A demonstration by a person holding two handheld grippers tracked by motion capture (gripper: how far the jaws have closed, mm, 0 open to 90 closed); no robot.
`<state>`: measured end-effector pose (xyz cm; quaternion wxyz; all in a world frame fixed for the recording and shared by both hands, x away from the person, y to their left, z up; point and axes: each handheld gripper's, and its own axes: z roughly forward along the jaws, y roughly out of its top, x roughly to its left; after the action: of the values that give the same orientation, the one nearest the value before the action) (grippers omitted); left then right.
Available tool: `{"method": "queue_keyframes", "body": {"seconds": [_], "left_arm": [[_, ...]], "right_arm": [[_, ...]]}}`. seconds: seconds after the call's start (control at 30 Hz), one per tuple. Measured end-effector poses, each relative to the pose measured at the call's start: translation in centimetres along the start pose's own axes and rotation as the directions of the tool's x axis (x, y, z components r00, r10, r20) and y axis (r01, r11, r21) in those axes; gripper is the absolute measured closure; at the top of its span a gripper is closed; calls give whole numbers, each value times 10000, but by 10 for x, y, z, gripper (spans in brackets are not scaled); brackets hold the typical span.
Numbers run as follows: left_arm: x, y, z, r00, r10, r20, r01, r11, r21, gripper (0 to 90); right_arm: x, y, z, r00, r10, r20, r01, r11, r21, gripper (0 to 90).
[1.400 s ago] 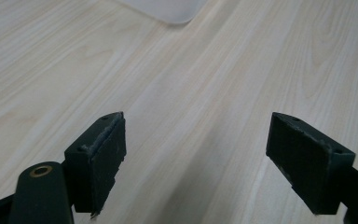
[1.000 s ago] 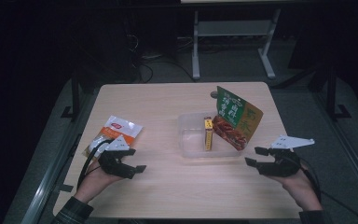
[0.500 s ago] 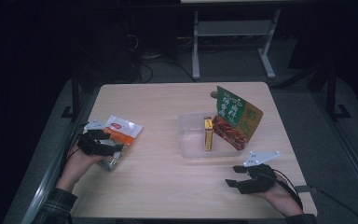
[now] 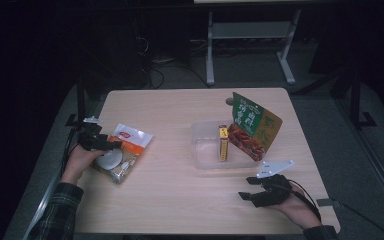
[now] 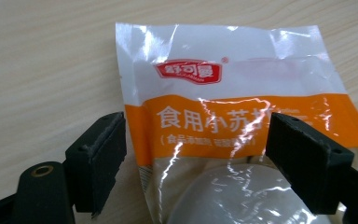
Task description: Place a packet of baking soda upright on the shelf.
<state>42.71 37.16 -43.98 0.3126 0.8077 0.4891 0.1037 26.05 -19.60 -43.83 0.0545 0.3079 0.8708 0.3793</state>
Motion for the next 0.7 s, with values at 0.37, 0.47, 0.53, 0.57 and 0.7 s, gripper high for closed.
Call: {"method": "queue_keyframes", "body": {"seconds": [0.37, 0.47, 0.53, 0.57, 0.7], "left_arm": [[11, -6, 9, 9924, -759, 967, 723, 9966, 404, 280], [10, -7, 9, 9920, -655, 1080, 609, 9971, 452, 335], [10, -7, 8, 9905, -652, 1208, 602, 9972, 444, 383], [10, -7, 9, 9897, -641, 1277, 594, 9974, 410, 409], [9, -8, 9, 9897, -485, 1344, 437, 9983, 384, 544]], "right_arm": [[0, 0, -1, 10000, -67, 60, 66, 10000, 41, 388], [1, 1, -1, 9999, -149, 63, 148, 9999, 13, 389], [1, 1, -1, 9998, -166, 89, 166, 9999, 40, 389], [1, 1, -1, 9998, -173, 91, 173, 9998, 42, 389], [2, 2, -1, 9998, -165, 94, 164, 9999, 41, 389]]}}
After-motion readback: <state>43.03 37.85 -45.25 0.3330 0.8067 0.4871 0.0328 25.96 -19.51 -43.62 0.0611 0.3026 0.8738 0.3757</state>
